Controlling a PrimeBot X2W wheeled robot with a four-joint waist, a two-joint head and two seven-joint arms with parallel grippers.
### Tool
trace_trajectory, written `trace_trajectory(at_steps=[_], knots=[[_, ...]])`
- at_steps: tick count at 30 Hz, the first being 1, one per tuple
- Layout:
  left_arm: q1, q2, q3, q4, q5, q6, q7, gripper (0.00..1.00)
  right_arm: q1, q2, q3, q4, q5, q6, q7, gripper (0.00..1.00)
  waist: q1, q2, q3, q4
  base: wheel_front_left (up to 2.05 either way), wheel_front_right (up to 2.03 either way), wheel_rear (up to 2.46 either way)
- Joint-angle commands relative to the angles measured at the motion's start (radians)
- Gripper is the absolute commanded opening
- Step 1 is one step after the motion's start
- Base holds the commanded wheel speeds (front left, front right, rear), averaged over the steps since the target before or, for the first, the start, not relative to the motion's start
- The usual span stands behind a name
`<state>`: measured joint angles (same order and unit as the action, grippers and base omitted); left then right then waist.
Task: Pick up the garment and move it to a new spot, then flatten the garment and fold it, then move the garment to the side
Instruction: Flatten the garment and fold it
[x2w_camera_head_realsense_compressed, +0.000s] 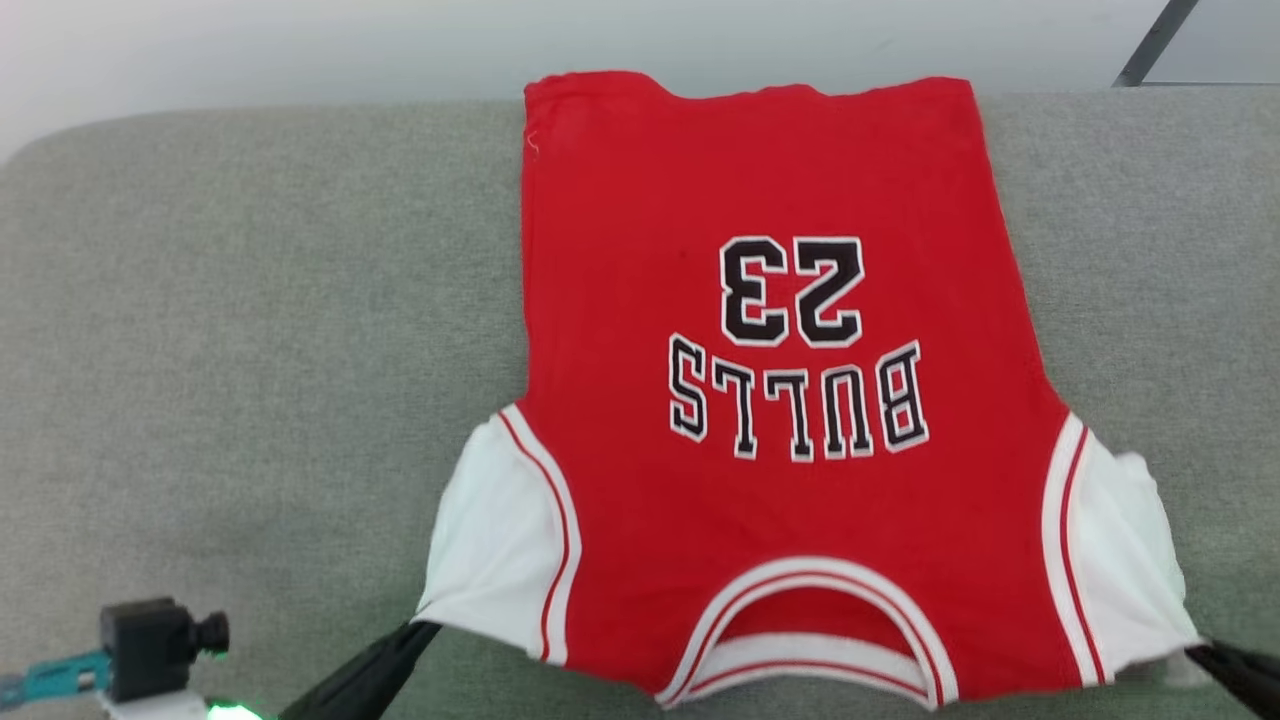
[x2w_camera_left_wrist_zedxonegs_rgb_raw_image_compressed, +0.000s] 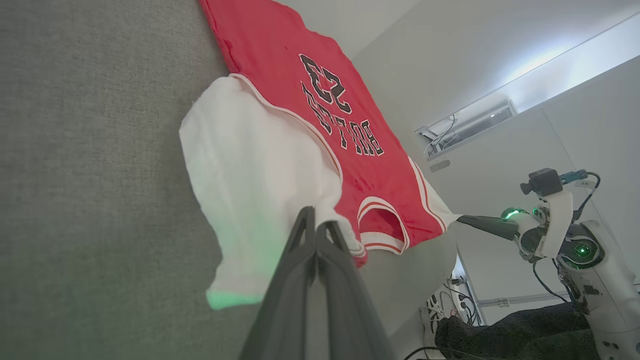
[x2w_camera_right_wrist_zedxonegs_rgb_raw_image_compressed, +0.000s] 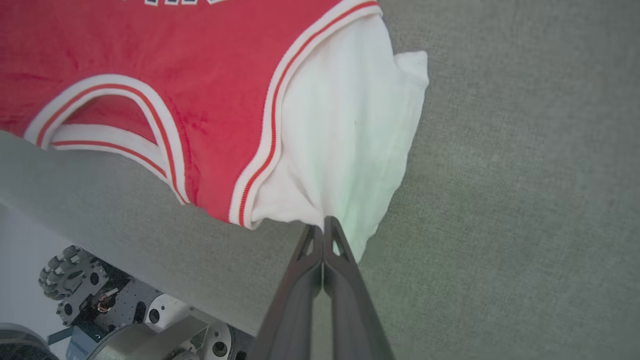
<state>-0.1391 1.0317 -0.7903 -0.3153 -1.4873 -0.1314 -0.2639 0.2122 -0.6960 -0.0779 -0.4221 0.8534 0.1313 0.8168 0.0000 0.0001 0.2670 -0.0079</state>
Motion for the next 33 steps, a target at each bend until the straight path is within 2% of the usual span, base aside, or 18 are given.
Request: trace_trajectory(at_steps=[1, 7, 13, 20, 26, 33], knots=[[0.025, 0.01, 0.012, -0.012, -0.002, 0.002, 0.0, 0.0, 0.029, 0.014, -0.023, -0.016, 0.006, -0.001, 0.02, 0.0, 0.0, -0.0001, 0.001, 0.003, 0.0, 0.0, 0.0], [0.091, 0.044, 0.016, -0.052, 0.006, 0.002, 0.0, 0.0, 0.106, 0.053, -0.091, -0.093, 0.027, -0.001, 0.106, 0.0, 0.0, -0.0001, 0.011, 0.009, 0.0, 0.0, 0.0], [0.069, 0.005, -0.017, 0.006, 0.035, 0.004, 0.032, 0.0, 0.093, 0.048, -0.072, -0.078, -0.016, -0.001, 0.164, 0.0, 0.0, -0.0001, 0.014, 0.004, 0.0, 0.0, 0.0], [0.014, -0.098, -0.063, 0.142, 0.067, 0.007, 0.083, 0.0, 0.039, 0.037, 0.015, 0.005, -0.055, -0.001, 0.143, 0.0, 0.0, -0.0001, 0.028, 0.007, 0.0, 0.0, 0.0], [-0.023, -0.184, -0.086, 0.255, 0.056, 0.003, 0.105, 0.0, 0.002, 0.026, 0.111, 0.124, -0.096, -0.001, 0.065, 0.0, 0.0, -0.0001, 0.037, 0.009, 0.0, 0.0, 0.0], [-0.046, -0.244, -0.097, 0.351, 0.052, 0.002, 0.099, 0.0, -0.058, 0.017, 0.224, 0.239, -0.093, -0.001, -0.02, 0.0, 0.0, -0.0001, 0.04, 0.01, 0.0, 0.0, 0.0]])
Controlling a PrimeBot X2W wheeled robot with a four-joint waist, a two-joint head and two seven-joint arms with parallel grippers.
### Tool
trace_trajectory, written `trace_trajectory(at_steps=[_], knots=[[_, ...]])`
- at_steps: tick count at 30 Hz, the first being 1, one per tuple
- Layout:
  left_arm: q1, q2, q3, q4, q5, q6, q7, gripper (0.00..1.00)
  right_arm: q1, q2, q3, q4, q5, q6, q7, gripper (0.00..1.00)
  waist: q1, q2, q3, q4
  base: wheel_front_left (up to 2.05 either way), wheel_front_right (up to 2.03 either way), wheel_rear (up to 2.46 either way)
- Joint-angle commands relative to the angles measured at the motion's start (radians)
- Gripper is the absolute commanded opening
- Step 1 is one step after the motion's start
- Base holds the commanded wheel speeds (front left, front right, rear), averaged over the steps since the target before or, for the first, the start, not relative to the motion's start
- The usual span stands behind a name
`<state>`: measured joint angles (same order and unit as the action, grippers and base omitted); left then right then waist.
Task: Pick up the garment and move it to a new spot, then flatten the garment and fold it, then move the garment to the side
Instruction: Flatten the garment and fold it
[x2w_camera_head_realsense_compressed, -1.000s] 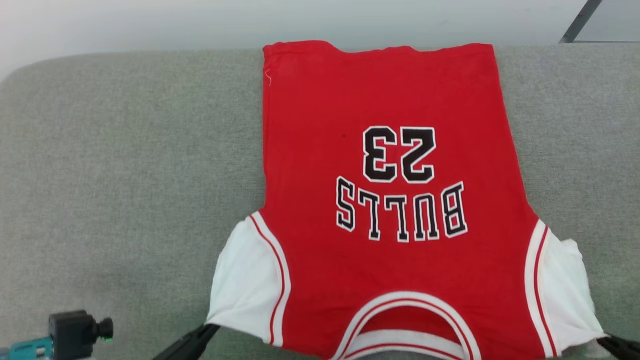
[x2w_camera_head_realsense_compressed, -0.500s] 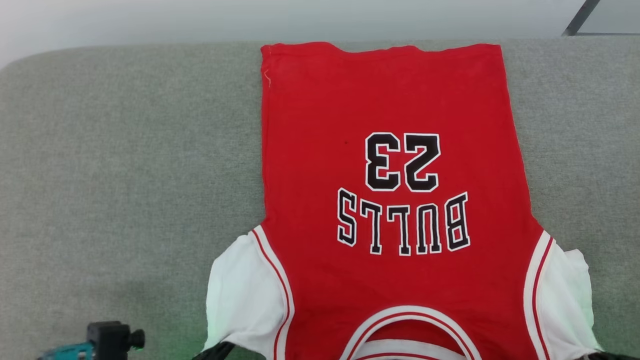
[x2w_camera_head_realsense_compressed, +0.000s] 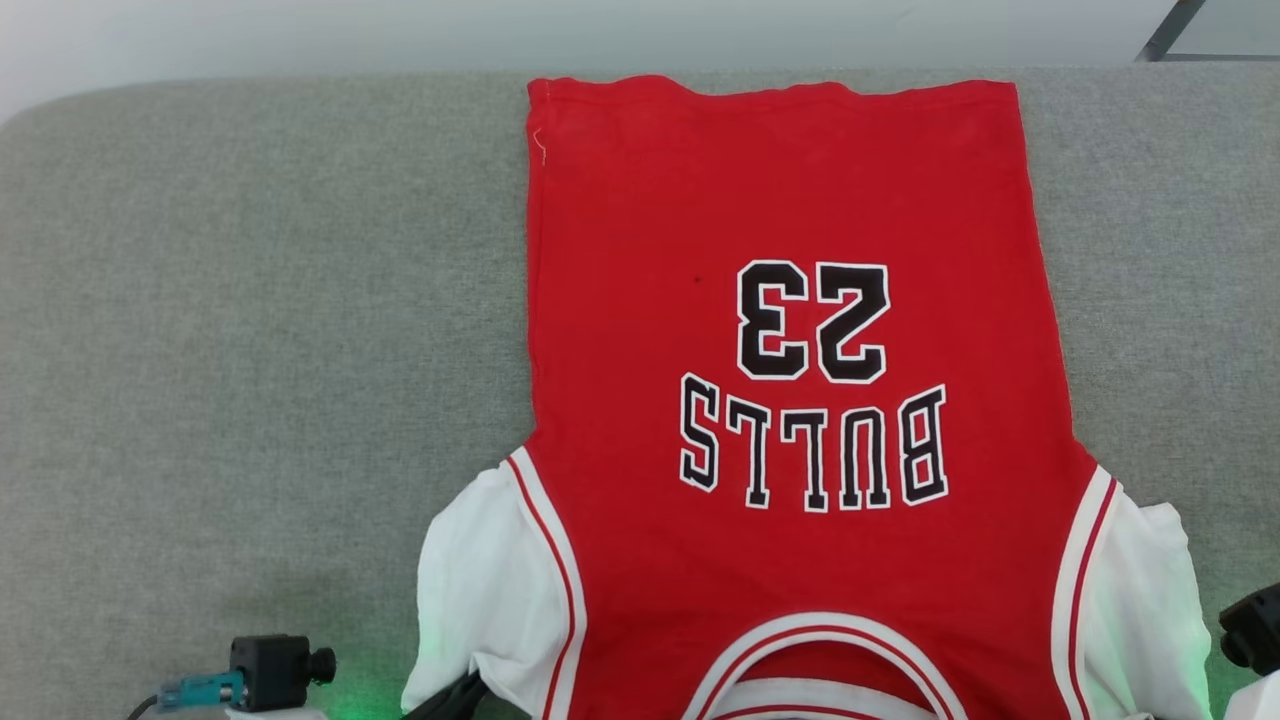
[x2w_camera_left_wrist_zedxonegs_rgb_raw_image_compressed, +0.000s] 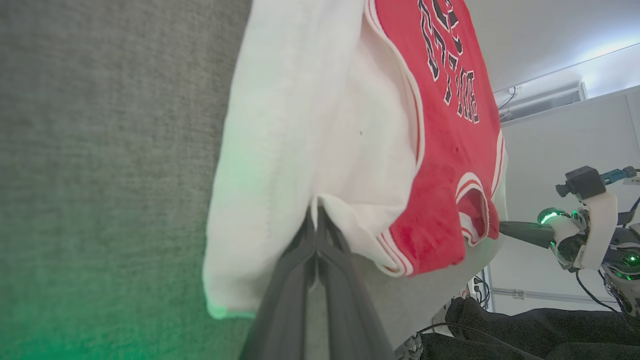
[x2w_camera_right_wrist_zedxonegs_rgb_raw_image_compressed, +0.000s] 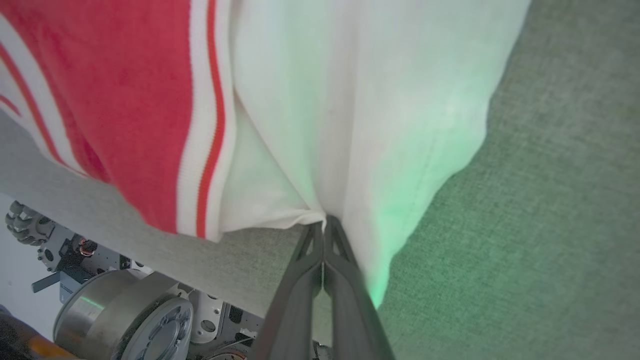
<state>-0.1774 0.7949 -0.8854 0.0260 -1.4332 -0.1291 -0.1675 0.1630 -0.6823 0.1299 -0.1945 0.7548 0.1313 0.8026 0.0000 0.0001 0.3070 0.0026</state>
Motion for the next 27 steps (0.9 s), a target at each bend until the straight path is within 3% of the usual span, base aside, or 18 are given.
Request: trace_trajectory(at_steps=[1, 3, 4, 5, 6, 7, 13, 19, 23, 27], knots=[[-0.009, -0.012, -0.003, 0.017, -0.004, -0.001, 0.004, 0.0, -0.017, 0.0, 0.027, 0.019, 0.002, -0.001, -0.018, 0.0, 0.0, -0.0001, 0.0, -0.001, 0.0, 0.0, 0.0], [-0.013, -0.02, -0.004, 0.025, -0.007, 0.001, -0.001, 0.0, -0.042, -0.001, 0.037, 0.029, 0.003, -0.001, -0.048, 0.0, 0.0, -0.0001, -0.001, -0.004, 0.0, 0.0, 0.0], [-0.013, -0.023, -0.004, 0.022, -0.01, 0.001, -0.004, 0.0, -0.05, -0.006, 0.041, 0.029, 0.004, -0.001, -0.061, 0.09, 0.0, -0.0001, -0.001, -0.006, 0.0, 0.0, 0.0], [-0.012, -0.023, -0.002, 0.017, -0.011, 0.0, -0.009, 0.0, -0.06, -0.012, 0.043, 0.024, 0.004, -0.001, -0.075, 0.48, 0.0, -0.0001, -0.002, -0.009, 0.0, 0.0, 0.0], [-0.01, -0.021, -0.001, 0.014, -0.011, 0.0, -0.013, 0.0, -0.066, -0.018, 0.041, 0.016, 0.007, -0.001, -0.088, 0.95, 0.0, -0.0001, -0.003, -0.012, 0.0, 0.0, 0.0], [-0.006, -0.017, 0.0, 0.01, -0.01, 0.0, -0.017, 0.0, -0.065, -0.025, 0.037, 0.005, 0.015, -0.001, -0.095, 1.0, 0.0, -0.0001, -0.003, -0.015, 0.0, 0.0, 0.0], [0.007, 0.0, 0.001, -0.019, 0.002, 0.0, -0.034, 0.0, -0.042, -0.056, -0.038, -0.12, 0.109, -0.001, -0.076, 1.0, 0.0, -0.0001, -0.006, -0.025, 0.0, 0.0, 0.0], [-0.016, -0.001, -0.005, -0.061, 0.028, 0.0, -0.041, 0.0, -0.075, -0.112, -0.225, -0.253, 0.234, -0.001, 0.005, 1.0, 0.0, -0.0001, 0.006, -0.005, 0.0, 0.0, 0.0], [-0.055, -0.017, -0.014, -0.08, 0.048, 0.0, -0.028, 0.0, -0.217, -0.128, -0.313, -0.219, 0.241, -0.001, 0.043, 1.0, 0.0, -0.0001, 0.04, 0.03, 0.0, 0.0, 0.0], [-0.101, -0.037, -0.019, -0.095, 0.066, 0.0, -0.022, 0.0, -0.471, -0.104, -0.286, -0.087, 0.133, -0.001, 0.041, 1.0, 0.0, -0.0001, 0.089, 0.066, 0.0, 0.0, 0.0]])
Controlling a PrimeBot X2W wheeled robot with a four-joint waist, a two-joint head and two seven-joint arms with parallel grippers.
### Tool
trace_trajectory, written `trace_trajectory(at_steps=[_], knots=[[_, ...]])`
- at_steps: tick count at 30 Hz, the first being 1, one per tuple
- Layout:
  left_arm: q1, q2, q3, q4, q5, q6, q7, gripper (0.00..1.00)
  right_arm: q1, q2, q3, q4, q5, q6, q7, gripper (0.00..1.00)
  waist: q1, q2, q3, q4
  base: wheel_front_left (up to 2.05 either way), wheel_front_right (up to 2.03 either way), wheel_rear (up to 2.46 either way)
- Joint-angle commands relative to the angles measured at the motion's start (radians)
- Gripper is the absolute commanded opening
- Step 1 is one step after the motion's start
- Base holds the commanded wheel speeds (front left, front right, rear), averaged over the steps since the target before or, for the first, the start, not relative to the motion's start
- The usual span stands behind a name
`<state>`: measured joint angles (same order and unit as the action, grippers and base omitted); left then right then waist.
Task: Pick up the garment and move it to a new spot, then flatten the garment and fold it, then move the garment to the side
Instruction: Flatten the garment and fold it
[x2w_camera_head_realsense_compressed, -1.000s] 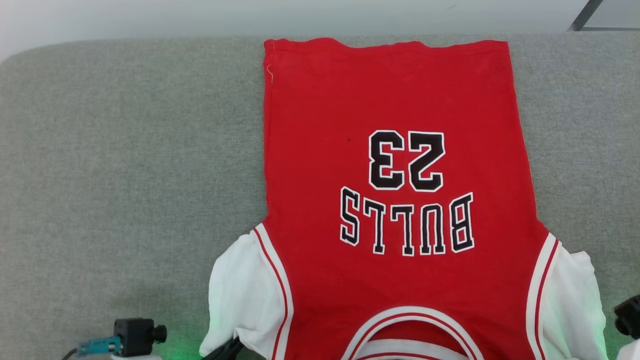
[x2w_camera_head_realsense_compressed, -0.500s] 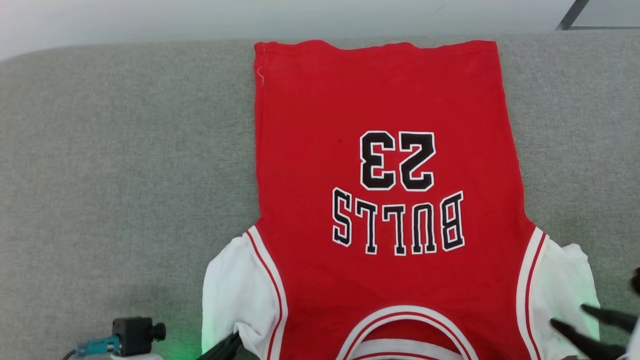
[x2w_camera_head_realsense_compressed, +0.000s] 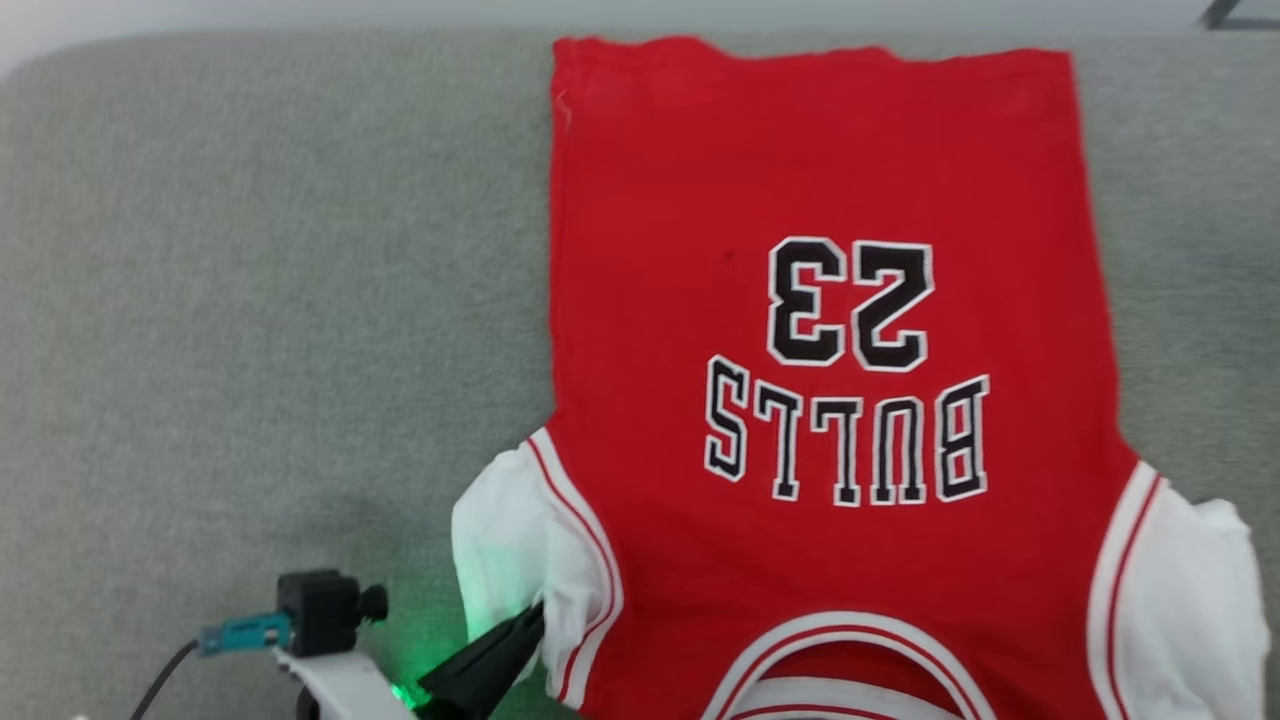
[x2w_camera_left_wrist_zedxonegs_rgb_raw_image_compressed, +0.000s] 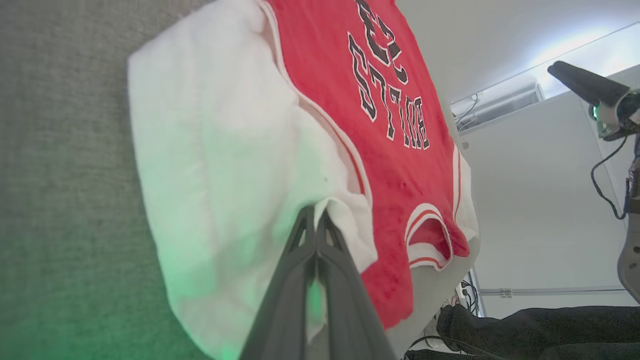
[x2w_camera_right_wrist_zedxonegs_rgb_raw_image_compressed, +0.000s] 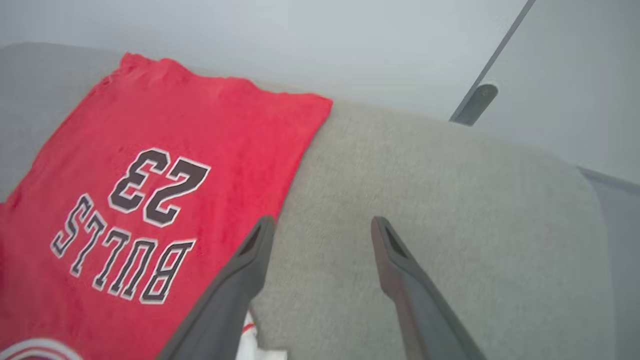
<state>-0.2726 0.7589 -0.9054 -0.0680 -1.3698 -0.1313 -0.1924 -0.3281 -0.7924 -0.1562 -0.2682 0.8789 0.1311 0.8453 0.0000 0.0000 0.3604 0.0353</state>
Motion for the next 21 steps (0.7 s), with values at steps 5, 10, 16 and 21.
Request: trace_trajectory(at_steps=[5, 10, 16, 21], knots=[[-0.062, -0.028, -0.016, -0.003, 0.022, 0.002, 0.008, 0.0, -0.353, 0.103, 0.136, 0.248, -0.18, -0.001, 0.019, 1.0, 0.0, 0.0, 0.098, 0.084, 0.0, 0.0, 0.0], [-0.114, -0.042, -0.043, -0.007, 0.037, 0.001, 0.018, 0.0, -0.638, 0.186, 0.208, 0.544, -0.322, -0.001, 0.066, 1.0, 0.0, 0.0, 0.155, 0.15, 0.0, 0.0, 0.0], [-0.162, -0.049, -0.076, -0.015, 0.05, 0.002, 0.013, 0.0, -0.845, 0.214, 0.222, 0.828, -0.438, -0.001, 0.147, 1.0, 0.0, 0.0, 0.218, 0.217, 0.0, 0.0, 0.0], [-0.196, -0.054, -0.105, -0.017, 0.055, 0.003, 0.003, 0.0, -0.921, 0.22, 0.226, 0.959, -0.494, -0.001, 0.216, 1.0, 0.0, 0.0, 0.255, 0.251, 0.0, 0.0, 0.0]])
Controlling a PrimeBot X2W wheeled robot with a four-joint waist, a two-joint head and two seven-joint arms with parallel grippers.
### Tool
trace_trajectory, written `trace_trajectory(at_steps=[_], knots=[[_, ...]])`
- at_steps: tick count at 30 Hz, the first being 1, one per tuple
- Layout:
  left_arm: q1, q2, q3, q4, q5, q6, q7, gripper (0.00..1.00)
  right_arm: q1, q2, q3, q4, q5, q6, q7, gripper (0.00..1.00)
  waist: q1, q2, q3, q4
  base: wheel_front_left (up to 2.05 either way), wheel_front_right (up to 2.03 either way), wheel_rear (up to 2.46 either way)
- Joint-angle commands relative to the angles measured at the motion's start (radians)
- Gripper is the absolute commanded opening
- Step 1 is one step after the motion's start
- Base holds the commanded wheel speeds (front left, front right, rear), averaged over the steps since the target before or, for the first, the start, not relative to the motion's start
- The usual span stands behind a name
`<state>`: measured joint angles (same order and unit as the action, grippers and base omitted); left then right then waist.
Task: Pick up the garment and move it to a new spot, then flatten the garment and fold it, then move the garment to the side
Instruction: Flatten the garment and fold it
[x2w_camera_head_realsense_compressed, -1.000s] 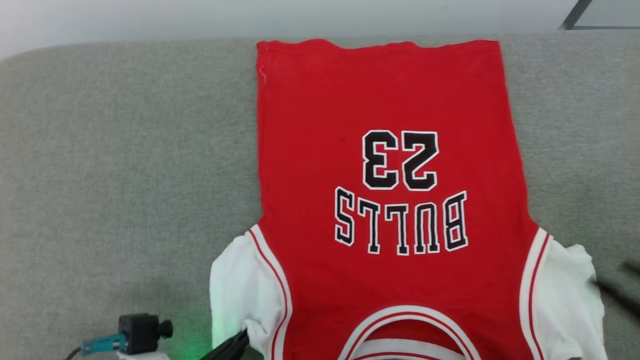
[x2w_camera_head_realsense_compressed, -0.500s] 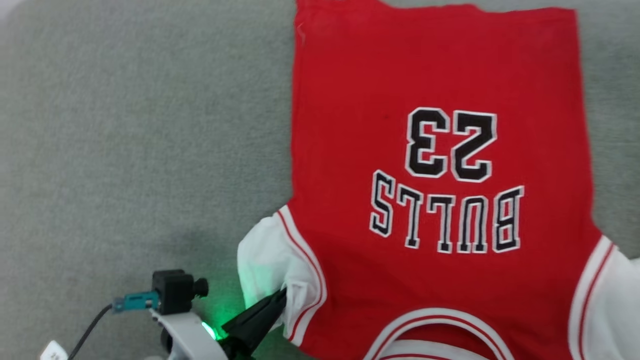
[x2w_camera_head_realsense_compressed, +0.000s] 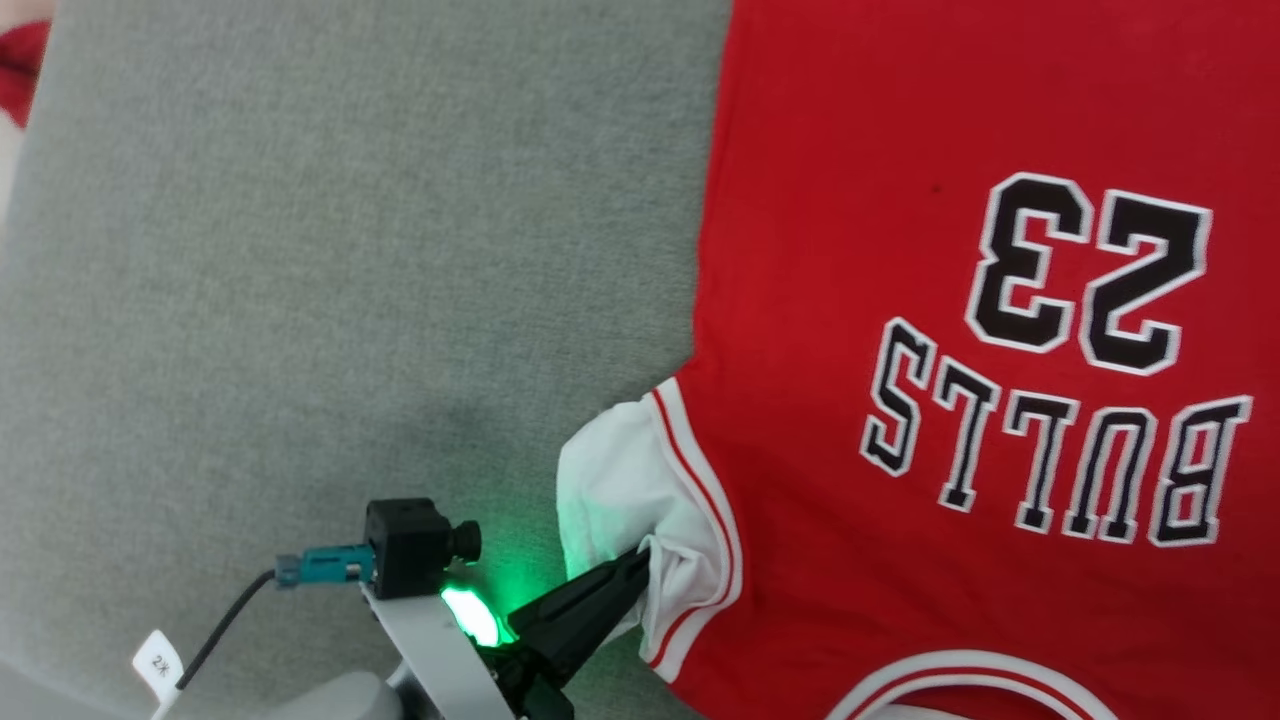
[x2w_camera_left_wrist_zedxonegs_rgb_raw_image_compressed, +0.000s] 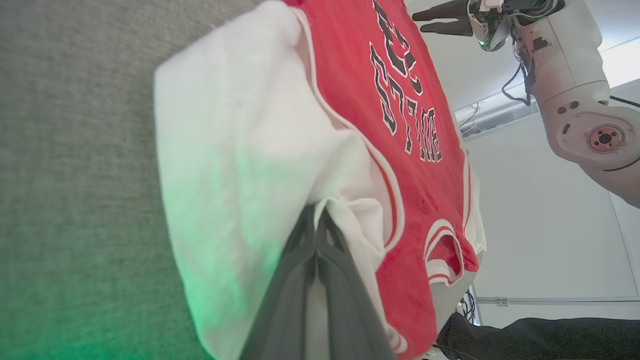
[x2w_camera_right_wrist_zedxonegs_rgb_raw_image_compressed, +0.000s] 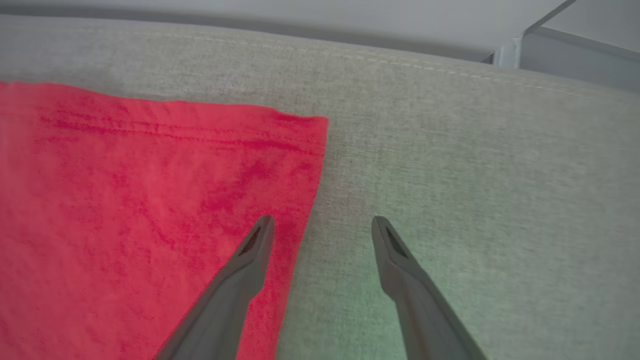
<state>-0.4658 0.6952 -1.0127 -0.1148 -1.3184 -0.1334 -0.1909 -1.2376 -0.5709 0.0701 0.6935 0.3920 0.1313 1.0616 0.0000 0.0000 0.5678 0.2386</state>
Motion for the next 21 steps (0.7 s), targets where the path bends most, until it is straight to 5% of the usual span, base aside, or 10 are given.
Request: trace_trajectory(at_steps=[1, 8, 9, 11, 12, 21], knots=[[-0.008, 0.011, -0.002, 0.031, 0.003, 0.005, 0.0, 0.0, -0.017, 0.0, -0.004, 0.015, -0.008, -0.001, 0.006, 1.0, 0.0, 0.0, 0.053, 0.052, 0.0, 0.0, 0.0], [-0.046, 0.019, -0.03, 0.042, -0.006, 0.009, -0.018, 0.0, -0.007, 0.016, 0.045, 0.086, 0.0, -0.001, 0.059, 1.0, 0.0, 0.0, 0.072, 0.056, 0.0, 0.0, 0.0], [-0.052, 0.019, -0.034, 0.044, -0.007, 0.009, -0.019, 0.0, -0.001, 0.018, 0.053, 0.087, 0.008, 0.0, 0.062, 0.79, 0.0, 0.0, 0.072, 0.055, 0.0, 0.0, 0.0], [-0.061, 0.018, -0.038, 0.048, -0.01, 0.009, -0.027, 0.0, 0.006, 0.016, 0.066, 0.087, 0.022, 0.0, 0.059, 0.07, 0.0, 0.0, 0.07, 0.05, 0.0, 0.0, 0.0], [-0.066, 0.018, -0.041, 0.051, -0.012, 0.009, -0.03, 0.0, 0.011, 0.01, 0.071, 0.086, 0.026, 0.0, 0.057, 0.0, 0.0, 0.0, 0.067, 0.047, 0.0, 0.0, 0.0], [-0.06, 0.029, -0.033, 0.073, -0.015, 0.009, -0.064, 0.0, 0.087, -0.05, 0.099, 0.028, 0.123, -0.001, -0.035, 0.0, 0.0, 0.0, -0.015, 0.0, 0.0, 0.0, 0.0]])
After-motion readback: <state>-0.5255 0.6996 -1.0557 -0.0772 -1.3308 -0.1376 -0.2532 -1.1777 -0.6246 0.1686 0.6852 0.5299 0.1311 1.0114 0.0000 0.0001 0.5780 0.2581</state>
